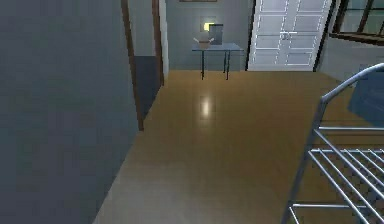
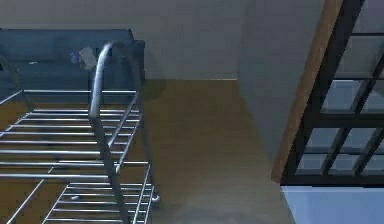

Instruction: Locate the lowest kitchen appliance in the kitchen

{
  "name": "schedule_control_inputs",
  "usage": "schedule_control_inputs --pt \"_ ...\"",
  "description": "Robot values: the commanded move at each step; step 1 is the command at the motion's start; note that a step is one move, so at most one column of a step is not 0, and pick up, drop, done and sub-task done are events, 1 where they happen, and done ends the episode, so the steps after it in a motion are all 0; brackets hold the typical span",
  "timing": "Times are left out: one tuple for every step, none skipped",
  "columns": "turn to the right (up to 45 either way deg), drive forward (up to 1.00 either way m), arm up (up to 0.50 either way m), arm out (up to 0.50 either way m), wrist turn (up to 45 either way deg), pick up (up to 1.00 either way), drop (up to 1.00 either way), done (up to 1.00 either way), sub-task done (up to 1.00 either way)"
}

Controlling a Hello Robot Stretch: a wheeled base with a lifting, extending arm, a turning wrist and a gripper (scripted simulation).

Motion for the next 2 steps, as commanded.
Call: schedule_control_inputs --pt "0.0 1.0 0.0 0.0 0.0 0.0 0.0 0.0 0.0" --pt "-3.0 0.0 0.0 0.0 0.0 0.0 0.0 0.0 0.0"
